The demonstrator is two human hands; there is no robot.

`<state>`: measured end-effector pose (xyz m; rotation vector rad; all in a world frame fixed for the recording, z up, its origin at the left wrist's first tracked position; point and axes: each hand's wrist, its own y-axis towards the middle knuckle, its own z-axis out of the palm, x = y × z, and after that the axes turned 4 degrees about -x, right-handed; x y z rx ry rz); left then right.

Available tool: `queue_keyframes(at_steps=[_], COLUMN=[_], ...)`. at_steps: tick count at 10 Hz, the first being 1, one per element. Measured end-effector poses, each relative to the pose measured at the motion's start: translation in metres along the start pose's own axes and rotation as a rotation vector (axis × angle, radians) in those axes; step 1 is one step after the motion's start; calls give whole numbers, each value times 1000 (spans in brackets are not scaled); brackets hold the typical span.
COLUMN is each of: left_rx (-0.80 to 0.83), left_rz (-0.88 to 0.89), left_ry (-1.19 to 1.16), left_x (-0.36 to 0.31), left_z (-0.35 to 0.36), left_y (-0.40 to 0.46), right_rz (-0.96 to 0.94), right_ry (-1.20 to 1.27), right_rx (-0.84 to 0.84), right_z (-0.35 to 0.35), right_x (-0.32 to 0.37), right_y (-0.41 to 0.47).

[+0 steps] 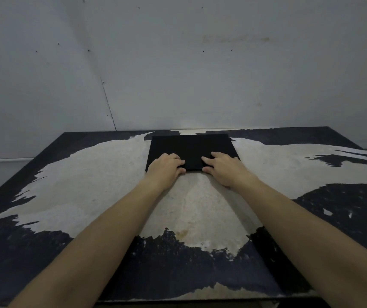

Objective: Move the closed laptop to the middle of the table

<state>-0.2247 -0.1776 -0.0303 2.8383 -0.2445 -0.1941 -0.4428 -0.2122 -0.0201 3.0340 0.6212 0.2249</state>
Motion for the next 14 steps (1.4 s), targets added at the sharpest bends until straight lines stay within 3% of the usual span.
queue_keyframes(at_steps=[6, 12, 14], left_rx=[16, 22, -17], left_rz=[-66, -111, -139], left_ry=[3, -23, -11], left_x=[13, -1, -9], left_z=[24, 24, -2], left_y=[73, 73, 58], right_rz=[85, 109, 145], right_ry=[31, 8, 45], right_rx=[1, 22, -131], right_z=[-5, 3, -22], right_x=[-9, -15, -8], right_y=[65, 66, 56])
